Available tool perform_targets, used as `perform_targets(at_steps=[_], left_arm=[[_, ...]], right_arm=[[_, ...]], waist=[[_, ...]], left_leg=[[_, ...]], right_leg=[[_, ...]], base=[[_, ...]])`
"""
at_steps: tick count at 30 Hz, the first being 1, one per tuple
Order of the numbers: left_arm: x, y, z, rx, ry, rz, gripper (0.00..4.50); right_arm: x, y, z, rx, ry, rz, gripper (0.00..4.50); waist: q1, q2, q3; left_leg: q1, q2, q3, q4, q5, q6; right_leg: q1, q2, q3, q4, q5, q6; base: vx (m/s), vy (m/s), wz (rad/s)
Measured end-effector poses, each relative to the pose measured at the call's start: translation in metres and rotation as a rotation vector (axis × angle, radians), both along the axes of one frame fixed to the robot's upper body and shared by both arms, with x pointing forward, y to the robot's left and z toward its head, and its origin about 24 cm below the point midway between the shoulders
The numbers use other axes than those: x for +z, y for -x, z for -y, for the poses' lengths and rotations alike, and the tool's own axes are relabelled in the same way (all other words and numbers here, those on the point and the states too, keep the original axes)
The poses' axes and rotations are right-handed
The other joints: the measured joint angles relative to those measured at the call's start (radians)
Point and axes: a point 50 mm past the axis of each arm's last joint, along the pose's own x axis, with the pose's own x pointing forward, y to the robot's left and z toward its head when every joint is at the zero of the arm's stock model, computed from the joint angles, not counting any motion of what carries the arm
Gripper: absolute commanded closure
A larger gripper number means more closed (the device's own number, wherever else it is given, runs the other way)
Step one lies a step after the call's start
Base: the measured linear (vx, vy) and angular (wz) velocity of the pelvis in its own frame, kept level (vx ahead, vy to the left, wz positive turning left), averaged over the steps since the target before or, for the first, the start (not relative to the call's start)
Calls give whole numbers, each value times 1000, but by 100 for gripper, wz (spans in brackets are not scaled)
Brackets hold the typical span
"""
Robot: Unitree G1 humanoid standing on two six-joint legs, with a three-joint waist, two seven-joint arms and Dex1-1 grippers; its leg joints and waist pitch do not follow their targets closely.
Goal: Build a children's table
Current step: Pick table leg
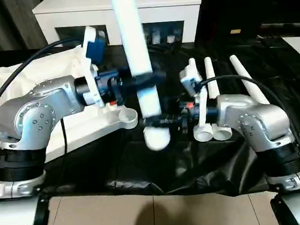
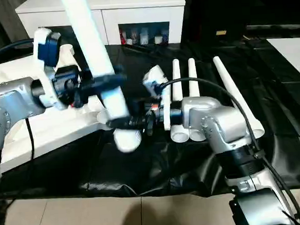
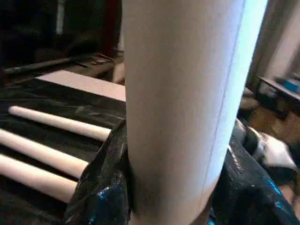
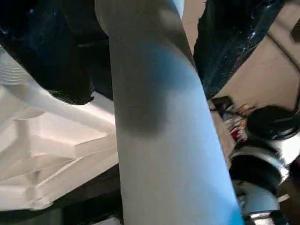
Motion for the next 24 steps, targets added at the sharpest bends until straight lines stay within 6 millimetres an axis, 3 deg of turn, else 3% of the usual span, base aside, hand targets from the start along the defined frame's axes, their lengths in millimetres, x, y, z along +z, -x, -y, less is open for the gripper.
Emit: perform_targets(at_steps=[1,10,11,20,21,24], left_arm=[[0,1,0,-17,-5,5,266],[0,1,2,-72,-44,37,266],[0,1,2,-75,-44,37,266],[-3,-2,1,-80,-35,24,266],[-4,-2,2,-69,-46,38,210],[-6,-6,2,-31,-50,29,190]], right_arm=[[-1,1,-1,13,2,-3,129],[0,3,-5,90,28,-9,189],[0,3,-6,95,29,-10,214],[-1,4,-7,115,30,-6,247],[-2,3,-6,107,33,-7,249],[-3,1,-5,78,35,-10,250]], waist=[[0,0,0],[0,-1,0],[1,-1,0],[1,-1,-1],[1,-1,-1],[1,-1,-1]], left_leg=[[0,0,0,0,0,0],[0,0,0,0,0,0],[0,0,0,0,0,0],[0,0,0,0,1,0],[0,0,0,0,1,0],[0,0,0,0,1,1]], right_leg=[[0,0,0,0,0,0],[0,0,0,1,0,0],[0,0,0,1,0,0],[0,0,0,1,0,0],[0,0,0,1,0,0],[0,0,0,1,0,0]], base=[[0,0,0],[0,0,0],[0,0,0],[0,0,0],[0,0,0],[0,0,0]])
